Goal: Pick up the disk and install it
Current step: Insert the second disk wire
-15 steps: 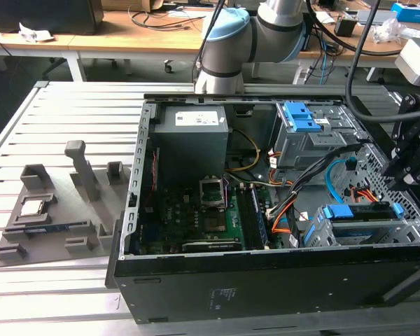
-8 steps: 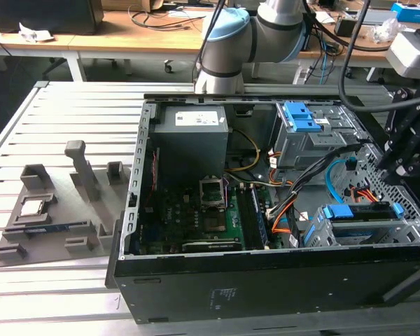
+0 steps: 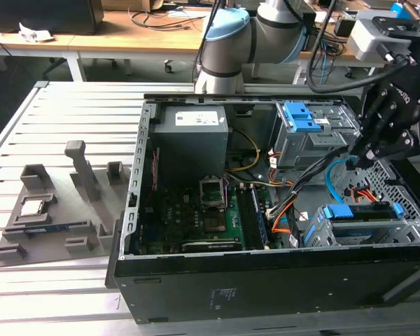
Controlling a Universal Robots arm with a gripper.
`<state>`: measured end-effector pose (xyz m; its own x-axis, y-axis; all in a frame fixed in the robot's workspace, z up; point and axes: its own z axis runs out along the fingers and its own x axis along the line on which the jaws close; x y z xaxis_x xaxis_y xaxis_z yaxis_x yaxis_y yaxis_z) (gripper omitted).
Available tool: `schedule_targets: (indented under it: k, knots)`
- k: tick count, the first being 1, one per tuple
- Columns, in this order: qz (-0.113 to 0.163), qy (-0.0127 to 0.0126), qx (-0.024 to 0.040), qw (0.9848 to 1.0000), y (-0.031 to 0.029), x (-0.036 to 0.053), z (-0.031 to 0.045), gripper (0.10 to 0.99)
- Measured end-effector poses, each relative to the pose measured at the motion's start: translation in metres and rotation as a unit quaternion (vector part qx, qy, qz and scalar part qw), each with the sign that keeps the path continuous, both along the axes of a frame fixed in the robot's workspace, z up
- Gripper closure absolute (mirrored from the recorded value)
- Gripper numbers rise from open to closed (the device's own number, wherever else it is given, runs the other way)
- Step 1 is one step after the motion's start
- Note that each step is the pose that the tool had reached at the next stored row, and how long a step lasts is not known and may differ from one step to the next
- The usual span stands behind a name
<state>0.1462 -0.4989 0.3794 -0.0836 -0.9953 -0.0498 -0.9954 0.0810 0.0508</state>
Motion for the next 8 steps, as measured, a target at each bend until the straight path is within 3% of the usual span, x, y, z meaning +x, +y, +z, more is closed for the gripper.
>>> schedule_targets:
  k: [3, 8]
  knots:
    - [0.013, 0.0000, -0.0001, 0.9999, -0.0002, -0.0078, -0.0006, 0.784]
    - [0.041, 0.0001, -0.0017, 0.9992, -0.0003, -0.0082, -0.0022, 0.784]
